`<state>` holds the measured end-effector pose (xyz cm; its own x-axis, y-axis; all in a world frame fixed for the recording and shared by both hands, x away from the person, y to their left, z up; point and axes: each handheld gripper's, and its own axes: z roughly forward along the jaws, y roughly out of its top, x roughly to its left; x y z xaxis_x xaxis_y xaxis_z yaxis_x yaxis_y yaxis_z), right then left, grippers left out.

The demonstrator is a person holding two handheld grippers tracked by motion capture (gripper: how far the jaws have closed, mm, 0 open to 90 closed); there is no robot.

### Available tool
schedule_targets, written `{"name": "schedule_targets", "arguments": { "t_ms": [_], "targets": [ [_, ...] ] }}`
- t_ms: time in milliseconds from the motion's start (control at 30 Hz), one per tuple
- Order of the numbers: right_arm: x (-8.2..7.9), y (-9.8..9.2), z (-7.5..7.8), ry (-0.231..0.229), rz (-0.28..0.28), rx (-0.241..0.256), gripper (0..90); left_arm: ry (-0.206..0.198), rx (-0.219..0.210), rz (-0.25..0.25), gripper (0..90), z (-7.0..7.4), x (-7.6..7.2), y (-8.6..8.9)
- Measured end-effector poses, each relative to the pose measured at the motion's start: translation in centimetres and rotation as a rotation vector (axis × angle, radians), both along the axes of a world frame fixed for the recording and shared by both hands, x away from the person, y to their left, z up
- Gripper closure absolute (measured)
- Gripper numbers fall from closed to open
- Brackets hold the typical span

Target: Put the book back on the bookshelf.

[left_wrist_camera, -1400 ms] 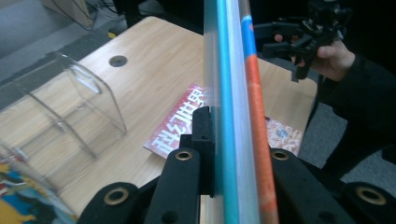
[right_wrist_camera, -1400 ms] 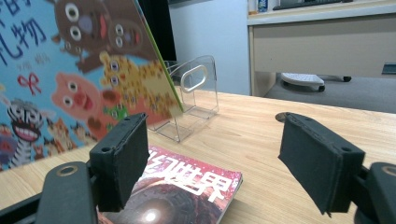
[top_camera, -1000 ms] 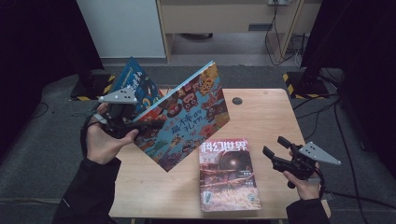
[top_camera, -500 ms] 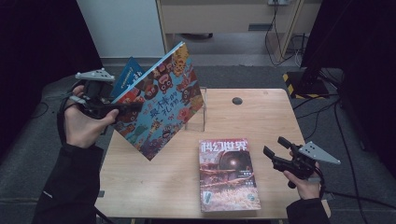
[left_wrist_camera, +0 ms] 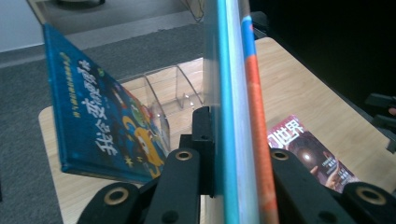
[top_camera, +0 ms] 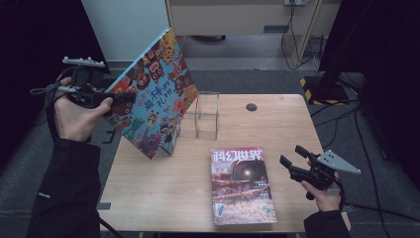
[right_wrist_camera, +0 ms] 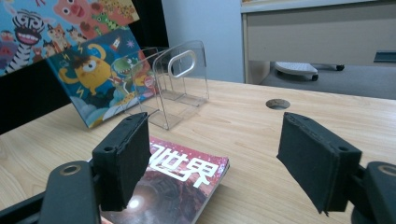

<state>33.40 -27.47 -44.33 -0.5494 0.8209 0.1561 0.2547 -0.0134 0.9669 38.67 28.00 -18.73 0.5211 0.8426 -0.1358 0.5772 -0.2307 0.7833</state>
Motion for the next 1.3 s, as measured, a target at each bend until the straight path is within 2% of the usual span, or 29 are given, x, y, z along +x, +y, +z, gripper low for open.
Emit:
{"name": "schedule_targets", "arguments": {
  "t_ms": [233,400,900,1000,1233,1300],
  "targets": [
    [0.1,0.0,-0.1,0.004,0.003,-0.008,24.9,0.014,-0.027,0.076,80.7,0.0,1.2,1.0],
    [0.2,-0.1,-0.3,0.010,-0.001,-0.007,24.9,0.028,-0.020,0.112,80.7,-0.2,2.1,1.8],
    [0.3,-0.1,-0.5,0.020,0.006,-0.015,25.0,0.060,-0.042,0.238,80.7,-2.2,4.5,3.8],
    [0.3,-0.1,-0.6,0.025,0.004,-0.017,25.0,0.063,-0.045,0.251,80.7,-2.6,4.9,4.0],
    [0.4,-0.1,-0.7,0.027,0.007,-0.023,25.0,0.104,-0.075,0.274,80.7,-4.2,6.1,4.1],
    [0.4,-0.1,-0.7,0.027,0.009,-0.025,25.0,0.112,-0.072,0.272,80.6,-4.5,6.3,4.0]
  ]
}}
